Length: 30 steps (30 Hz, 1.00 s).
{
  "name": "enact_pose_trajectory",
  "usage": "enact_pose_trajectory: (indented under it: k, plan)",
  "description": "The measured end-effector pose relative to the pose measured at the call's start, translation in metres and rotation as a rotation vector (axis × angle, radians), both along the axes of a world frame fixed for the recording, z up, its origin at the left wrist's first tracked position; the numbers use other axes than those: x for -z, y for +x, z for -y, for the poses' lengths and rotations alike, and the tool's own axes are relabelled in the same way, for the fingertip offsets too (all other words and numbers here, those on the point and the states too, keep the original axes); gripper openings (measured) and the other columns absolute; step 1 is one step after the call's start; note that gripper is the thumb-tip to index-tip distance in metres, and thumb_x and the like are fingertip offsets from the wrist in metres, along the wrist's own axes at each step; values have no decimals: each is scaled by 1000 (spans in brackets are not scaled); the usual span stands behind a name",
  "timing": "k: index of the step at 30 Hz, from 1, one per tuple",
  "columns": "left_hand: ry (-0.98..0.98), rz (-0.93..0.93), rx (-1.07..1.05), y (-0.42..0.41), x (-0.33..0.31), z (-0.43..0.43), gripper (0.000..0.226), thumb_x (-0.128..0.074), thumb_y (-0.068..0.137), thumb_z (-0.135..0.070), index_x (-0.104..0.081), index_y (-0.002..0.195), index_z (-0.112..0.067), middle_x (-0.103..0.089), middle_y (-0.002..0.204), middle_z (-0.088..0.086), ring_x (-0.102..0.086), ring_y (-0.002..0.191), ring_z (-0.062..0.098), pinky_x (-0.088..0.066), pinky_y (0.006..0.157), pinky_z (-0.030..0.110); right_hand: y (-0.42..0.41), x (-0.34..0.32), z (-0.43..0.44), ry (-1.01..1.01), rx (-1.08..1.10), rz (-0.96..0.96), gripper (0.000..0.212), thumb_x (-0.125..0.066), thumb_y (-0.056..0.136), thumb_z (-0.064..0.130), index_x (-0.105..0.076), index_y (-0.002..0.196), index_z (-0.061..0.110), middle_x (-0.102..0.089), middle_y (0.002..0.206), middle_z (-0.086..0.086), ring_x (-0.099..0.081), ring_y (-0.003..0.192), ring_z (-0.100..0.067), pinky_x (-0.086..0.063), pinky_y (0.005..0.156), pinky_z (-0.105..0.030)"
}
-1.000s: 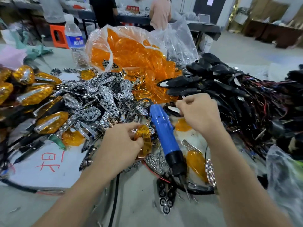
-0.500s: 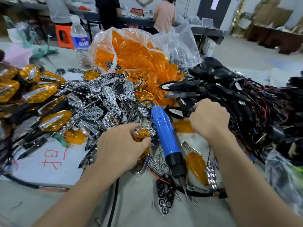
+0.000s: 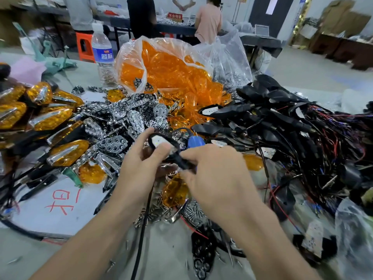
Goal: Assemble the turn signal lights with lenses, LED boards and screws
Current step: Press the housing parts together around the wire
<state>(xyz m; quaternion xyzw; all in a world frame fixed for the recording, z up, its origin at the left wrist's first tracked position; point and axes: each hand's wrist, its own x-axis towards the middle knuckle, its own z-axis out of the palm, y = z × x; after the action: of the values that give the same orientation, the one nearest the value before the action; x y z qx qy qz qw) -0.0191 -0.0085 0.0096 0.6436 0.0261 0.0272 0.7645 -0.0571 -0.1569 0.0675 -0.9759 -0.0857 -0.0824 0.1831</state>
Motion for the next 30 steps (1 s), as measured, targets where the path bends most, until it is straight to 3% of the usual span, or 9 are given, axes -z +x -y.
enact_pose_trajectory:
  k: [4,7,11,13,15,18,21,25,30]
  plan:
    - [-95,-33,2,9,0,-11,46,-64,92,7,-72,116,-32,-79,106,0,-75,87,17,-61,68,28,-6,5,-24,216,-10,-61,20,-73,85,38,-67,97,23,-70,81,-1,-64,80,-22,-54,69,-35]
    - [-252,-94,67,15,-7,-25,44,-55,93,12,-71,119,-19,-78,111,6,-74,84,20,-63,68,32,-3,7,-31,626,-39,-213,14,-75,85,29,-71,88,15,-74,73,1,-71,55,-17,-58,59,-40]
    - [-201,-112,132,18,-9,-34,47,-56,90,16,-74,117,-18,-78,106,11,-72,76,21,-62,62,37,22,21,-23,622,90,-82,30,-67,89,47,-73,71,24,-72,61,11,-70,58,-4,-55,61,-30]
    - [-166,-114,163,16,-7,-32,51,-57,85,20,-78,110,-19,-76,99,14,-70,70,21,-60,58,36,34,30,-22,695,147,-51,21,-68,89,48,-74,78,31,-74,74,21,-70,73,4,-53,66,-24]
    - [-113,-86,179,14,-2,-28,53,-56,83,24,-79,108,-17,-76,98,16,-70,72,23,-62,60,37,41,35,-30,893,83,-206,5,-71,91,35,-76,90,35,-76,86,23,-71,85,5,-54,75,-22]
    - [-63,-42,189,12,2,-26,50,-55,82,26,-78,106,-12,-78,99,19,-73,77,25,-63,64,37,46,45,-39,1029,51,-280,18,-69,89,20,-79,102,27,-79,93,10,-74,90,-8,-59,79,-32]
    - [-16,-12,192,10,2,-26,53,-58,80,27,-82,98,-17,-79,96,17,-73,77,22,-60,64,29,46,53,-41,1113,92,-255,23,-68,77,23,-81,97,23,-80,92,6,-75,92,-14,-62,83,-38]
    - [-11,41,226,6,-1,-22,44,-66,71,8,-82,101,-19,-75,88,13,-64,75,19,-56,71,29,44,54,-41,1330,152,-234,24,-68,66,17,-82,85,20,-80,83,-2,-76,77,-20,-59,63,-31]
    - [81,107,232,6,-1,-18,39,-58,74,-4,-79,106,-15,-72,91,12,-61,84,21,-48,80,38,38,55,-50,1205,249,-17,20,-70,70,29,-79,78,45,-77,71,11,-73,67,-9,-58,63,-28]
